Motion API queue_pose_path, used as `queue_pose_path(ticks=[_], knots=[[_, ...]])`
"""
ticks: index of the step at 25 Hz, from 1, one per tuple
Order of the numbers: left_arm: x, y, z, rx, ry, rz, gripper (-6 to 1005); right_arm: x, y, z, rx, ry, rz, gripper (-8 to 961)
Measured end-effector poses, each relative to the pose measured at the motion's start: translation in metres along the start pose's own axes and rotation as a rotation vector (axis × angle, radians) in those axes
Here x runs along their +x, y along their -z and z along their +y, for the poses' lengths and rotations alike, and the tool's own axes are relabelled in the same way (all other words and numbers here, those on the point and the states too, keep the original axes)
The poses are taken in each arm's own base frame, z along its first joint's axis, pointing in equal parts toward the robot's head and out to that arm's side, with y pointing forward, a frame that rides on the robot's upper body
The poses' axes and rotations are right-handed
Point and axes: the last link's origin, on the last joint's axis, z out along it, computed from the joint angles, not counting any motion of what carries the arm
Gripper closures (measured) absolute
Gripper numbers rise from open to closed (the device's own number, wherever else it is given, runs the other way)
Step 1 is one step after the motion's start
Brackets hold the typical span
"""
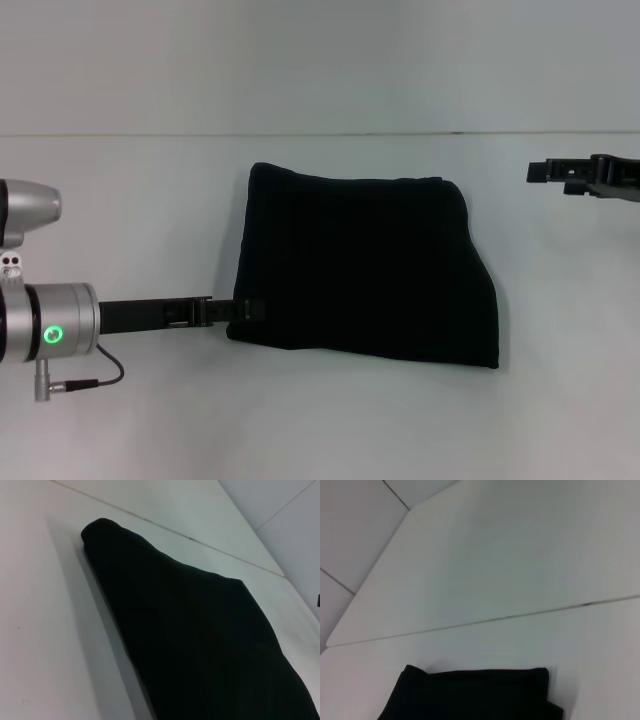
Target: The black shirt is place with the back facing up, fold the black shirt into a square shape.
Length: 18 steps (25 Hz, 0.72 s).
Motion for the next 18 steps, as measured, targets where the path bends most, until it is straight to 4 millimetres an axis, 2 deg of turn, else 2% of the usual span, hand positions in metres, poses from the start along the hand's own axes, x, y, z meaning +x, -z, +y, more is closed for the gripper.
queue_pose_path(ticks=[9,11,18], knots=[[0.0038,-0.0034,0.0003,0.019,-0.009,-0.026,418,-0.0013,0.0003,0.0002,0.001,0.0,-0.004,96],[0.0046,-0.0047,0.0,0.027,-0.009,-0.033,627,-0.0017,0.0005,0.0002,0.002,0.001,-0.005,97],[0.0044,-0.0056,0.0001,0.032,-0.007,-0.042,775,-0.0021,0.0008,-0.0004,0.005,0.001,-0.007,97]])
